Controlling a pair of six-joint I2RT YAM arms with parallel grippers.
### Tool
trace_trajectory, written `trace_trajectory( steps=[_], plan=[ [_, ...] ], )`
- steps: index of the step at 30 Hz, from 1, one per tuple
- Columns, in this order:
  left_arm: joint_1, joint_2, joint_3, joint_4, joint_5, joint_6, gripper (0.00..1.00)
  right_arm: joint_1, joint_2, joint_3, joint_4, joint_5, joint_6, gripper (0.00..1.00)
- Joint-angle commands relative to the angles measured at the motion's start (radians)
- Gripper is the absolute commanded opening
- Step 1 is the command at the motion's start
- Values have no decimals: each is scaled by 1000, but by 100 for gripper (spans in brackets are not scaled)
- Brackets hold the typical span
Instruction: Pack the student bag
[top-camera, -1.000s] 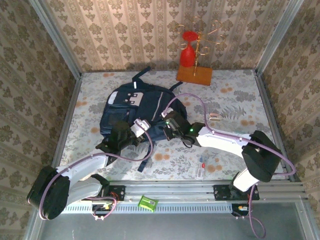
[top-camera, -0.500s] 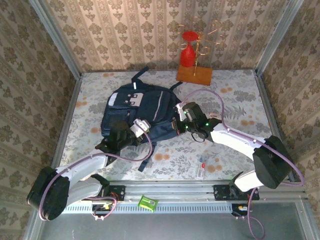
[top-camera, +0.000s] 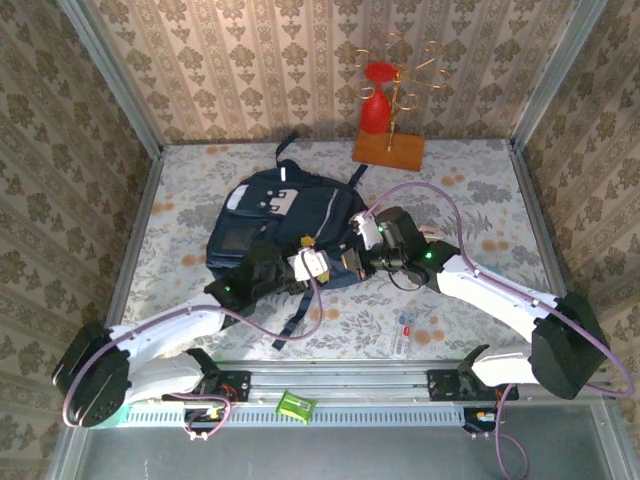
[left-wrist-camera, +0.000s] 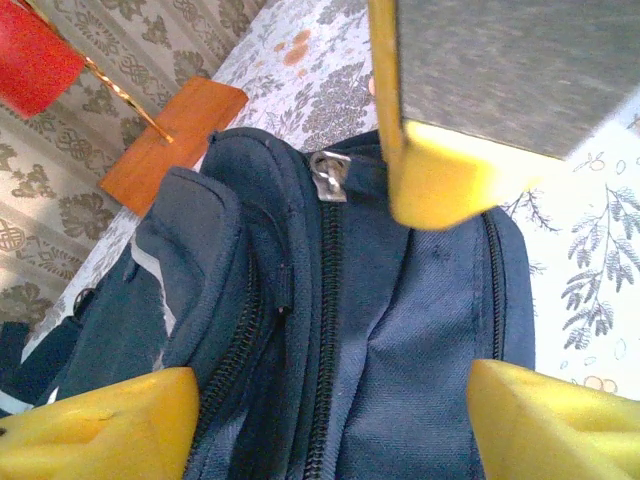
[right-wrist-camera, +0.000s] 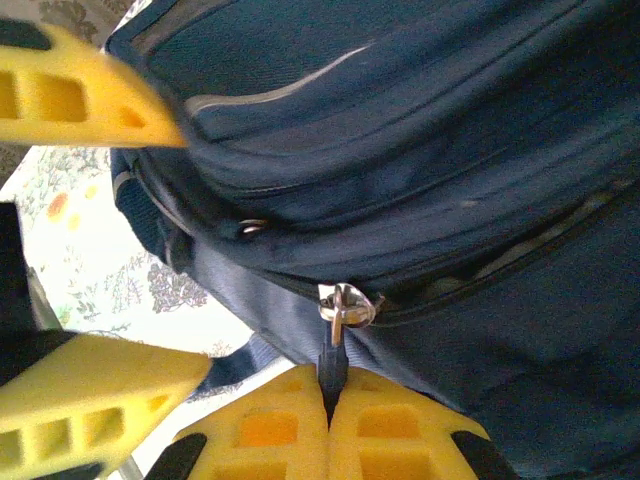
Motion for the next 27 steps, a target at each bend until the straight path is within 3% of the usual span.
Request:
trace_trajectory(
  steps=[1,7,9,11,18,27],
  plan=[
    [-10,74,58,35,-27,69,65,25,-56,-13,55,-120,-9,0],
    [9,160,60,109,-62,95,37,25,-83,-48,80,-134,-3,0],
    [23,167,58,110,-54,93,23,24,-93,-57,78,-117,-1,0],
    [40,160,48,114,-45,90,1,19,-102,-60,56,-80,-4,0],
    [79,59,-19,126,7,64,0,2,-84,-26,-120,249,34,0],
    [102,-39,-64,49,61,90,0,2,-62,6,-210,545,67,0]
  ],
)
